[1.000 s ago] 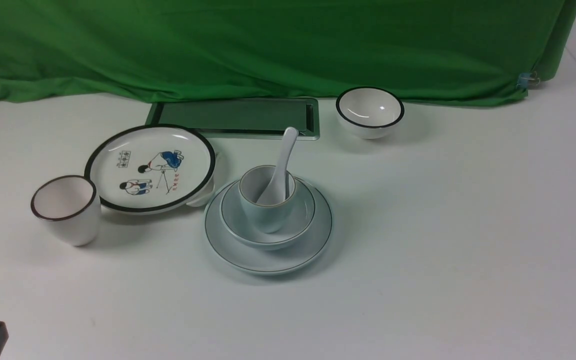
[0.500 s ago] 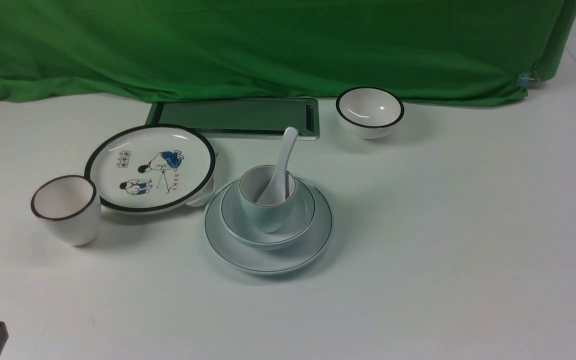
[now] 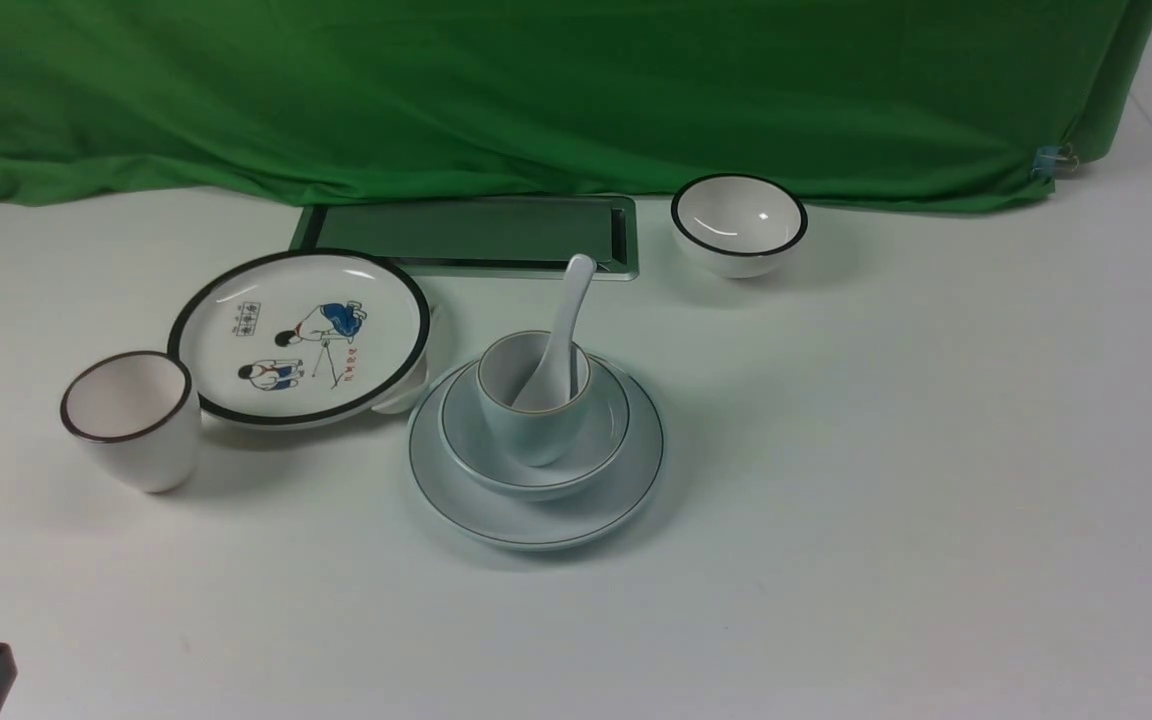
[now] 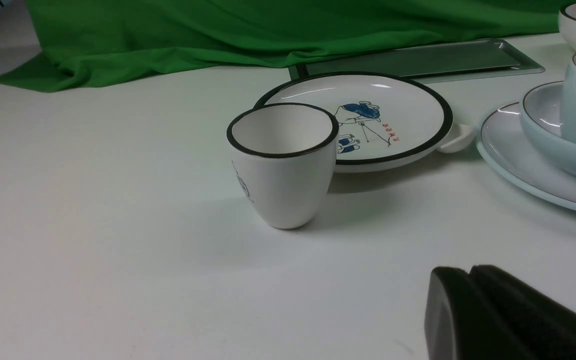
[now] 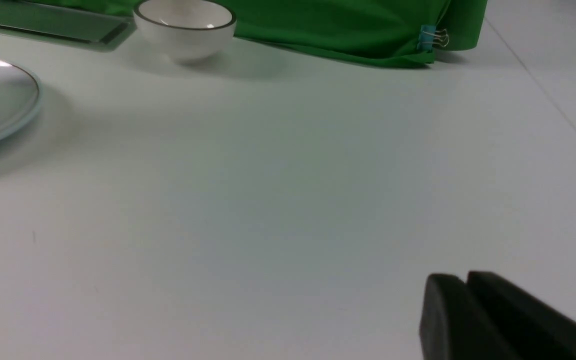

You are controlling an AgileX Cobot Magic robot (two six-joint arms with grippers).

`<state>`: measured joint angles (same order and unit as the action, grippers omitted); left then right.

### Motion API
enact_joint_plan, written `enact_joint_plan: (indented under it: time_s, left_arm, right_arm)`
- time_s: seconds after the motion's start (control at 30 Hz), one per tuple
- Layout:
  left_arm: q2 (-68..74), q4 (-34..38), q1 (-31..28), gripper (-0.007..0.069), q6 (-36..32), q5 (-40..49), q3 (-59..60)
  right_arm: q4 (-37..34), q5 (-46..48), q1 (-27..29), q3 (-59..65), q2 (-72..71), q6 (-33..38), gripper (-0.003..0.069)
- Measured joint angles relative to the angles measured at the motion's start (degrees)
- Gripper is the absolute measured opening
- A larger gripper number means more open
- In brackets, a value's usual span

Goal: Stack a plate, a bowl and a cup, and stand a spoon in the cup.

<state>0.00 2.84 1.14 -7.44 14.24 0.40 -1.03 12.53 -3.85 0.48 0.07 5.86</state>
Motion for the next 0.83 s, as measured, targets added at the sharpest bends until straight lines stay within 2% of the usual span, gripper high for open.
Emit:
enact_joint_plan:
  time_s: [0.83]
  left_arm:
    - [0.0, 0.0, 0.0, -0.0029, 0.0, 0.0, 0.0]
  right_arm:
    - [-0.1, 0.0, 0.0, 0.0, 0.0, 0.0, 0.0142]
